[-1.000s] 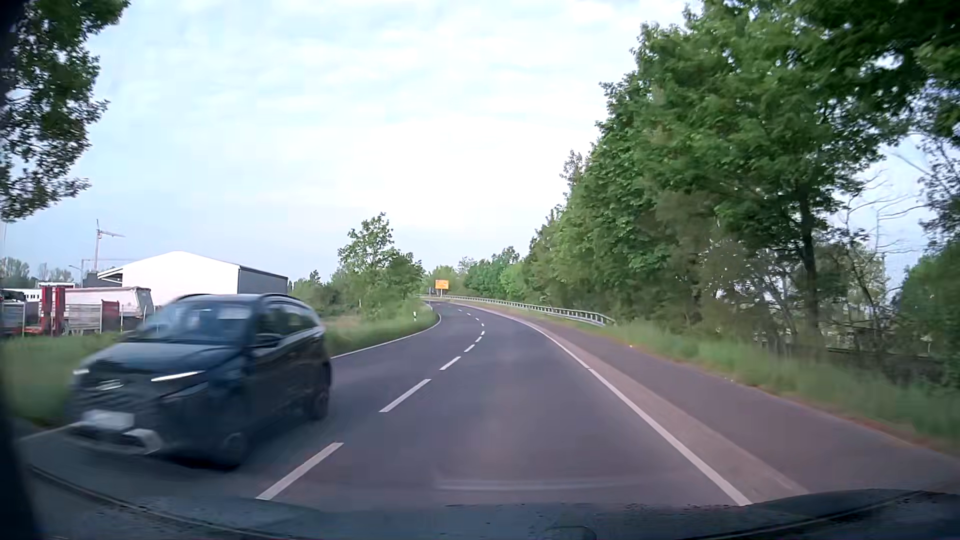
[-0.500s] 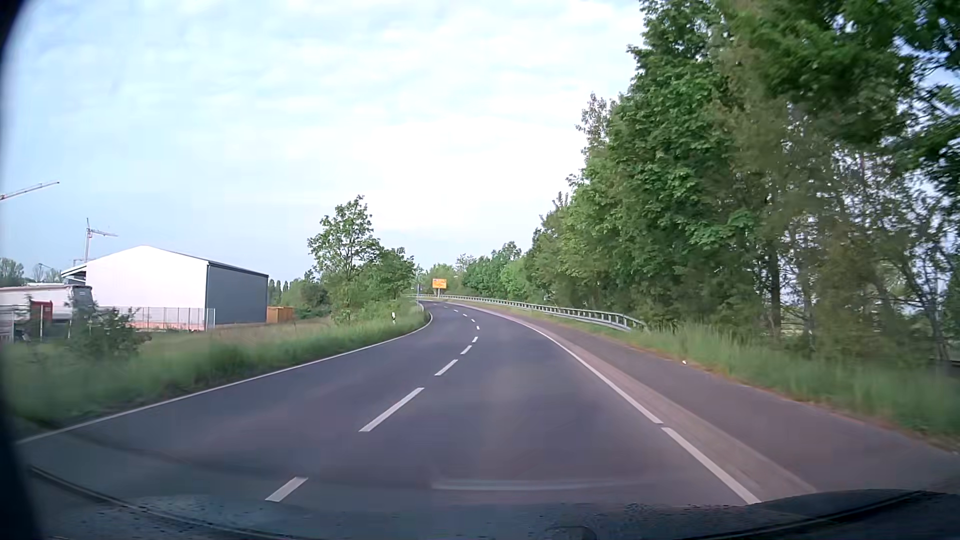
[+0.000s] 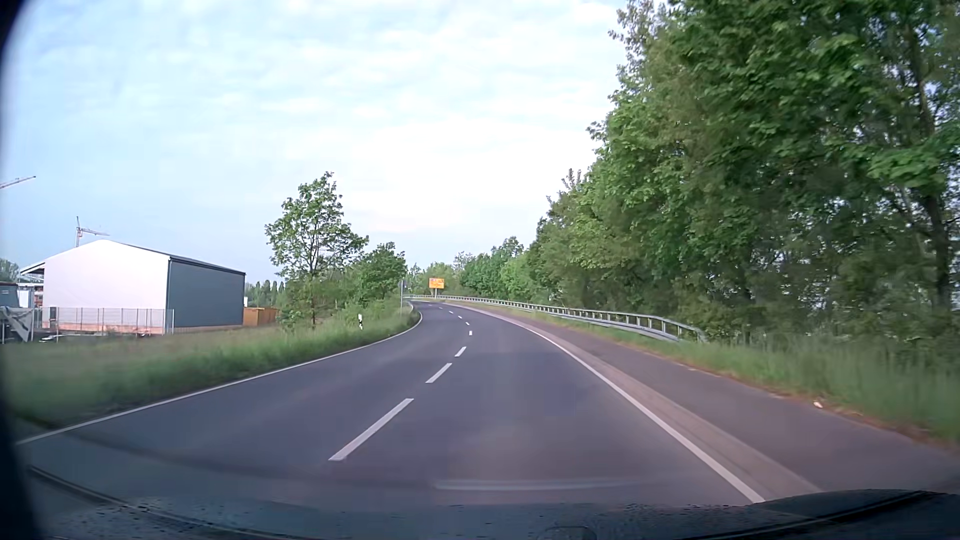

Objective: Follow the waypoints while adhering to traffic rules and regulations

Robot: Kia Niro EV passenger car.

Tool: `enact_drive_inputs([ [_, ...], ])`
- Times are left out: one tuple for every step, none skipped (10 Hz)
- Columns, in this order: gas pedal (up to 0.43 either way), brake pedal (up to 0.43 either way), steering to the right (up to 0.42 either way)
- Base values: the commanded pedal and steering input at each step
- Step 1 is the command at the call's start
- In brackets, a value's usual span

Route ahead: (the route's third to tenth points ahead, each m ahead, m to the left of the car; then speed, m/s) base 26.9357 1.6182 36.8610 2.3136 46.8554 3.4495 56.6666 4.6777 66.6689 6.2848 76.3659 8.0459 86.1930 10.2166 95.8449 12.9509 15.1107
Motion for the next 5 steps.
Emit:
enact_drive_inputs([
  [0.157, 0.000, -0.003],
  [0.157, 0.000, -0.005],
  [0.157, 0.000, -0.007],
  [0.157, 0.000, -0.008],
  [0.157, 0.000, -0.009],
])
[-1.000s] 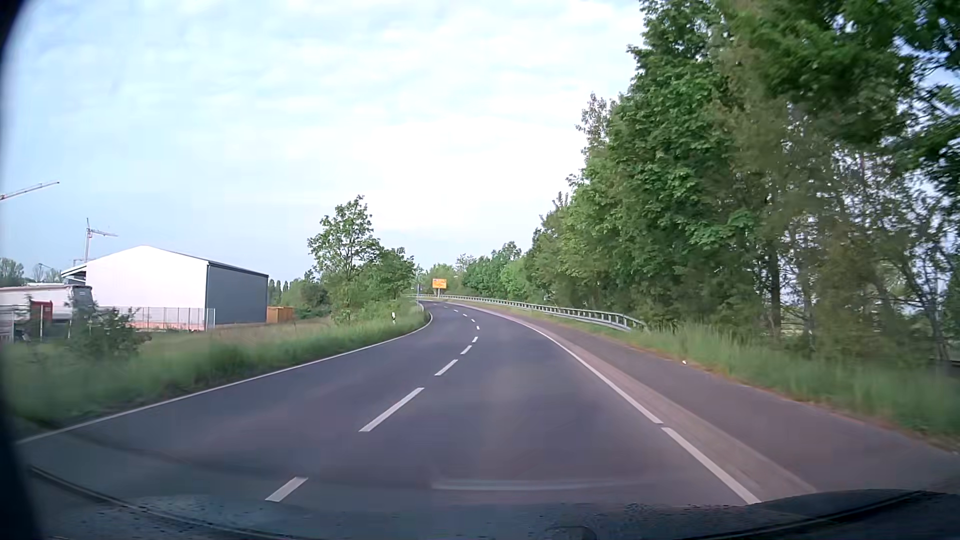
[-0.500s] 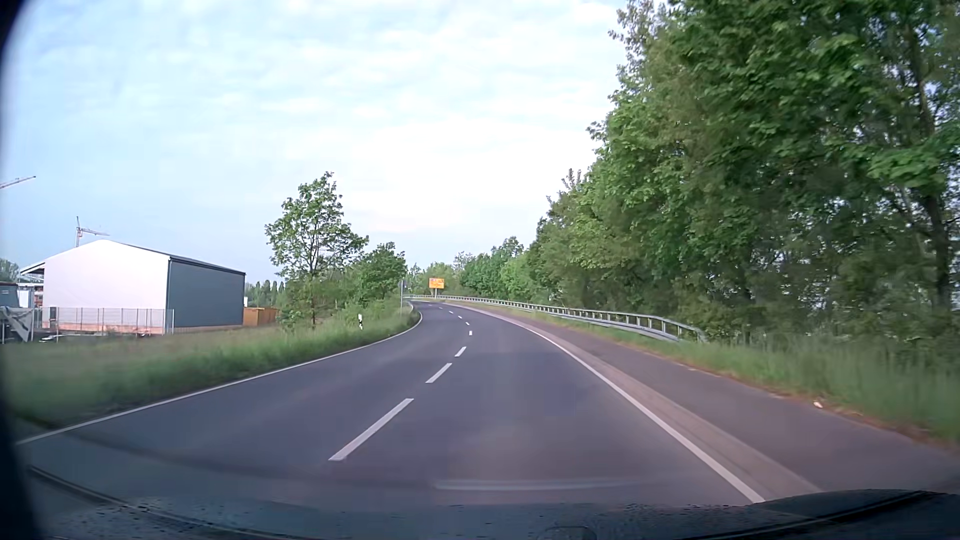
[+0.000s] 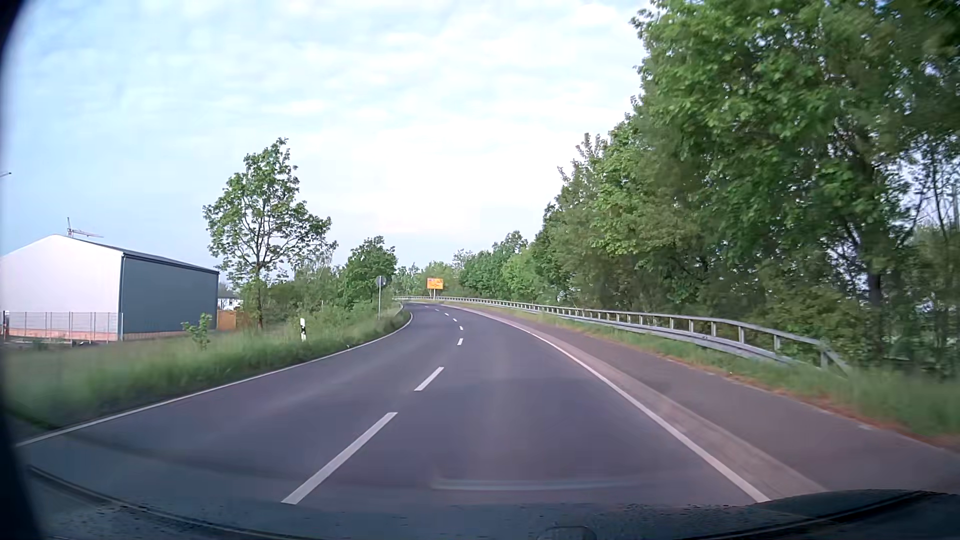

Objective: Follow the waypoints while adhering to traffic rules and regulations

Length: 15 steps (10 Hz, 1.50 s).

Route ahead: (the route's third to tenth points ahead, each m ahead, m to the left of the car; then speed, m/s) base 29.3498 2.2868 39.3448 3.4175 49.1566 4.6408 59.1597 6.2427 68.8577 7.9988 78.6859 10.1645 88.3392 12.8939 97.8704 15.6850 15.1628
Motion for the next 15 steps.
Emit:
enact_drive_inputs([
  [0.157, 0.000, -0.009],
  [0.157, 0.000, -0.009],
  [0.157, 0.000, -0.010],
  [0.157, 0.000, -0.011],
  [0.157, 0.000, -0.013],
  [0.157, 0.000, -0.014],
  [0.157, 0.000, -0.015],
  [0.157, 0.000, -0.015],
  [0.157, 0.000, -0.016],
  [0.157, 0.000, -0.015],
  [0.157, 0.000, -0.016],
  [0.157, 0.000, -0.016],
  [0.157, 0.000, -0.017],
  [0.157, 0.000, -0.018],
  [0.157, 0.000, -0.019],
])
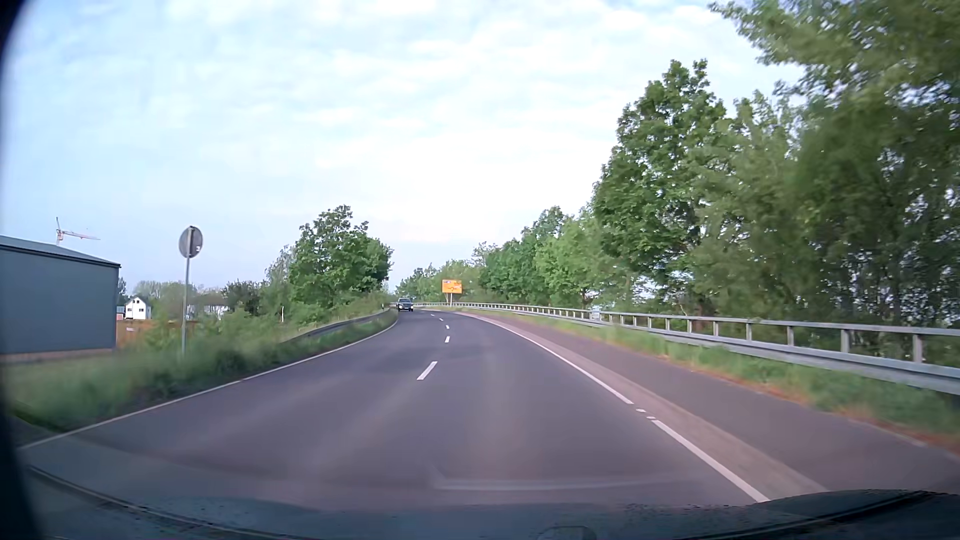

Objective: Follow the waypoints while adhering to traffic rules and regulations

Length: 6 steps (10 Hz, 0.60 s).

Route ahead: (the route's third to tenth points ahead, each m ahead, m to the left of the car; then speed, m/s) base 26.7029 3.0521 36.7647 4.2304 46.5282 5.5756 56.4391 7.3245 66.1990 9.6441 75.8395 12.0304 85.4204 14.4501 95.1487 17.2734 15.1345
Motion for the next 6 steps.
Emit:
enact_drive_inputs([
  [0.157, 0.000, -0.020],
  [0.157, 0.000, -0.020],
  [0.157, 0.000, -0.020],
  [0.157, 0.000, -0.020],
  [0.157, 0.000, -0.020],
  [0.157, 0.000, -0.021],
])
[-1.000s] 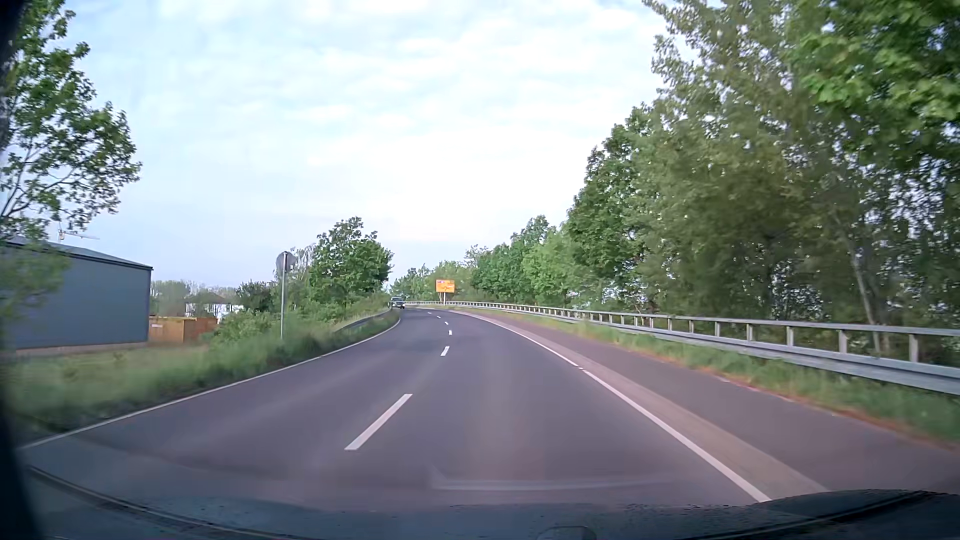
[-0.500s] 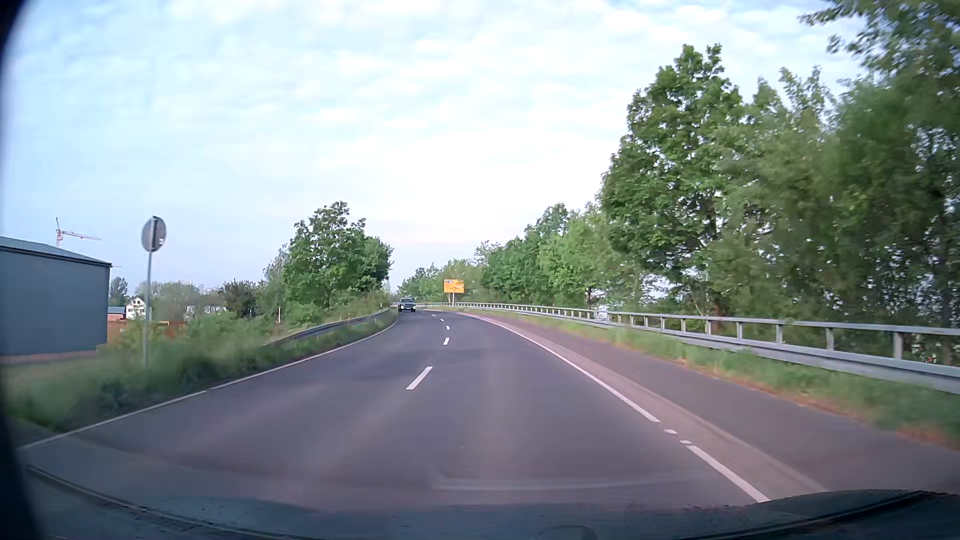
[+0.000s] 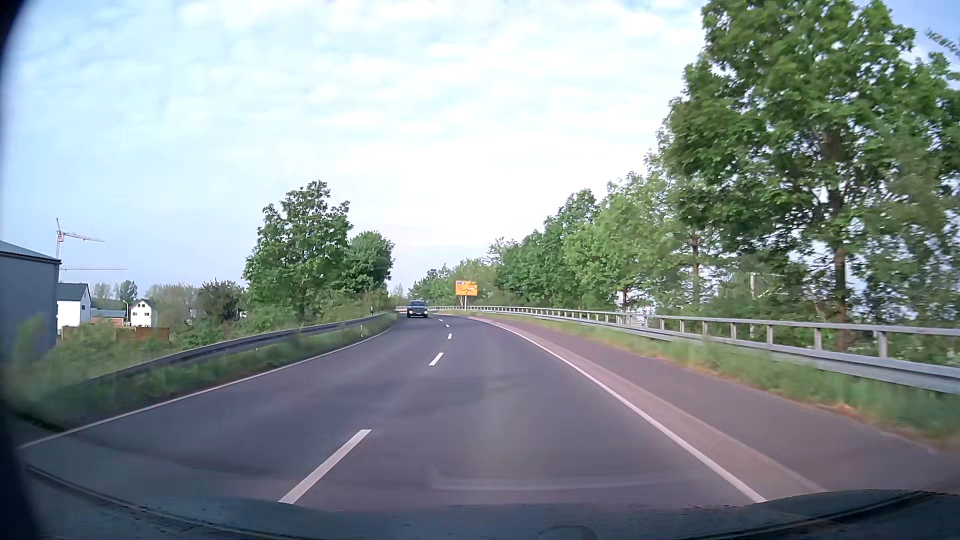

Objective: Follow the waypoints while adhering to traffic rules and regulations

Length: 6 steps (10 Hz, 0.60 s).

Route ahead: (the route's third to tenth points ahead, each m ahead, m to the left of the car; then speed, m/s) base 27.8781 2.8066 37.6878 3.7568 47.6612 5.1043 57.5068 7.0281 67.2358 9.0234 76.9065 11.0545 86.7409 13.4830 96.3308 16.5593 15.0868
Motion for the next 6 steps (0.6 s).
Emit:
enact_drive_inputs([
  [0.157, 0.000, -0.021],
  [0.157, 0.000, -0.020],
  [0.157, 0.000, -0.021],
  [0.157, 0.000, -0.021],
  [0.157, 0.000, -0.020],
  [0.157, 0.000, -0.021],
])
